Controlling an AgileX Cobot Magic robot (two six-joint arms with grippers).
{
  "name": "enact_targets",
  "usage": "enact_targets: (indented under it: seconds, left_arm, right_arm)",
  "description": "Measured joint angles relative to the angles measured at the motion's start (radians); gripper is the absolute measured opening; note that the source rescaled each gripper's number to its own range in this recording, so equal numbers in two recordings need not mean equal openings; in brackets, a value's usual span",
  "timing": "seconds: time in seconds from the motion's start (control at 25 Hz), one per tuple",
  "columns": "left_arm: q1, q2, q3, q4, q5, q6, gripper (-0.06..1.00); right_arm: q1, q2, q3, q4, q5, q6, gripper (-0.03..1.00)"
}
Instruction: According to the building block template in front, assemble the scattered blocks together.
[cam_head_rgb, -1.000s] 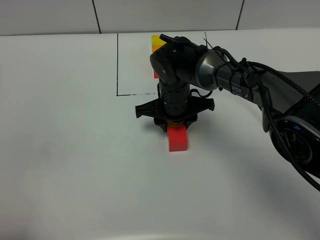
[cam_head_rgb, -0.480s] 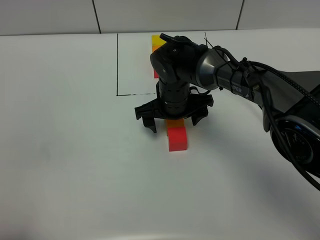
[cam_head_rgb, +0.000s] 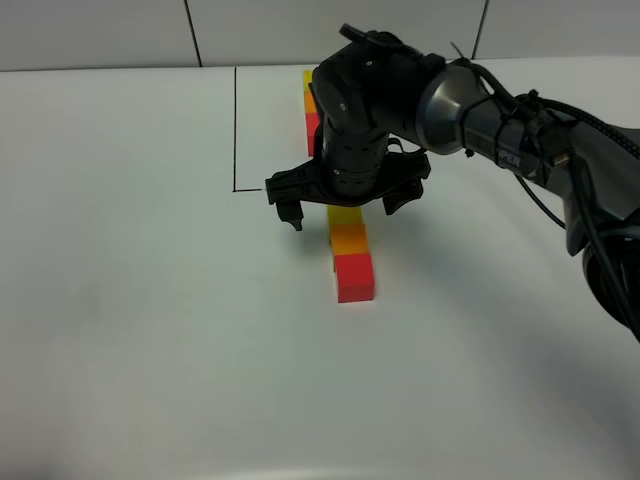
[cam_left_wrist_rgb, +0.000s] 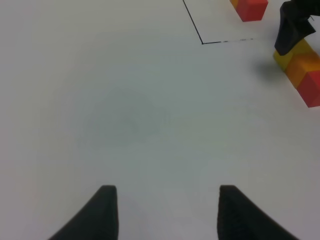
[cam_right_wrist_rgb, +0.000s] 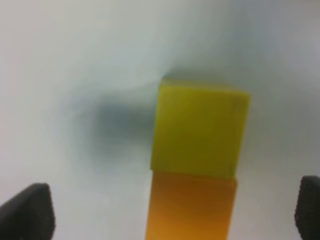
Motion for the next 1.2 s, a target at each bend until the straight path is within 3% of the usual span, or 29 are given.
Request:
enact_targets:
  seconds: [0.24, 0.36, 0.88, 1.2]
  left_arm:
    - [0.000, 0.000, 0.000, 0.000, 0.000, 0.000, 0.04]
    - [0.000, 0.000, 0.000, 0.000, 0.000, 0.000, 0.04]
    - [0.000, 0.000, 0.000, 0.000, 0.000, 0.000, 0.04]
    - [0.000, 0.000, 0.000, 0.000, 0.000, 0.000, 0.04]
  right_arm:
    - [-0.094, -0.057, 0.005, 0.062, 0.073, -0.130, 0.96]
    - [-0.154, -0.122, 0.061, 0.071, 0.057, -0.192, 0.95]
    - [-0.410, -0.643, 0.608, 0.078, -0.146, -0.274, 0.95]
    - [-0.541, -1.053, 0.864, 0.044, -0.151, -0.303, 0.95]
